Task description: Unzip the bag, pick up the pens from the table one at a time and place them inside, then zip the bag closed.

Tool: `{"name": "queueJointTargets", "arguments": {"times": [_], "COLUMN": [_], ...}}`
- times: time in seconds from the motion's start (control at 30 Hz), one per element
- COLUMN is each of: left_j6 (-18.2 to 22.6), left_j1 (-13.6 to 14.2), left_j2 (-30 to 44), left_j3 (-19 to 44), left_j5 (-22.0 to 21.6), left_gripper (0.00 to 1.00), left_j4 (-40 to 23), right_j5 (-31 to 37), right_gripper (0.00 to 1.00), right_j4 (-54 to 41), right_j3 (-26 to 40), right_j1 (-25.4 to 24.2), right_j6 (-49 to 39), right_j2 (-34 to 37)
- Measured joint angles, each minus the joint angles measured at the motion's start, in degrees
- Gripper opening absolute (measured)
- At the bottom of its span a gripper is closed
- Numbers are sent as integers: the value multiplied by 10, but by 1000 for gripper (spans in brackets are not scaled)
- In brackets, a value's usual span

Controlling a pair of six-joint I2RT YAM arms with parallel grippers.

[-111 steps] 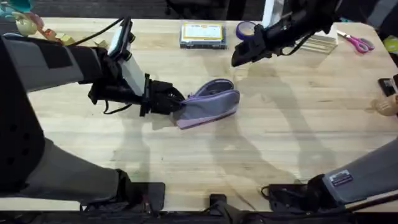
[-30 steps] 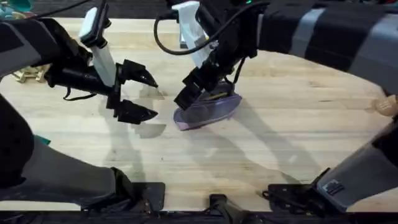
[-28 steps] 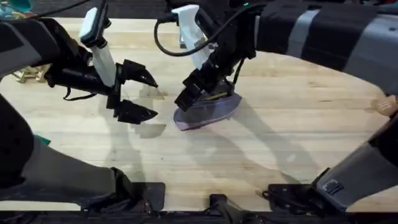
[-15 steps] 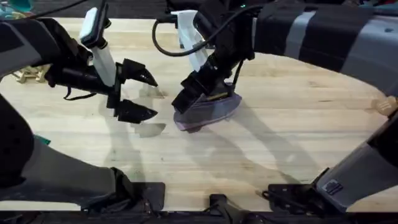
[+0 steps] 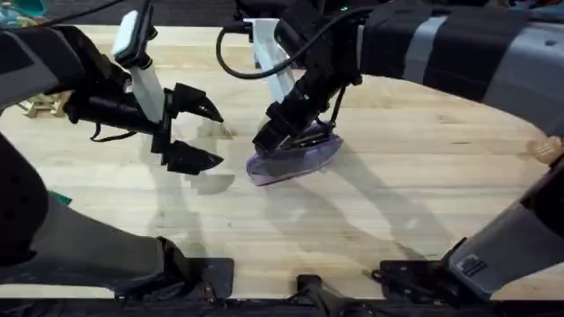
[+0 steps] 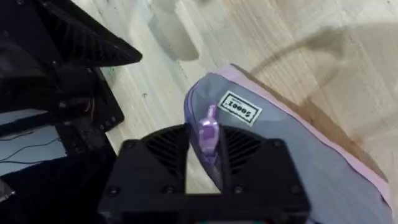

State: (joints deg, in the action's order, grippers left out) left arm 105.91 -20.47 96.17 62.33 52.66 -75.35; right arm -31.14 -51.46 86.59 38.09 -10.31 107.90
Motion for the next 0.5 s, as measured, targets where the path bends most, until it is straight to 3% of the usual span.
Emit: {"name": "queueJointTargets", "arguments": {"times": [0.23,0.5], "left_j6": [0,0], "left_j1": [0,0], "left_j2": [0,0], "left_j3": [0,0], "left_j5": [0,0], "left_gripper": [993,994], "left_j4": [0,0], "right_j5": [-6,-7], "right_gripper": [50,33], "right_j4": [0,-2], "right_j3": [0,0], "right_j1": [0,0], "right_j6": [1,0], "right_j2": [0,0]}}
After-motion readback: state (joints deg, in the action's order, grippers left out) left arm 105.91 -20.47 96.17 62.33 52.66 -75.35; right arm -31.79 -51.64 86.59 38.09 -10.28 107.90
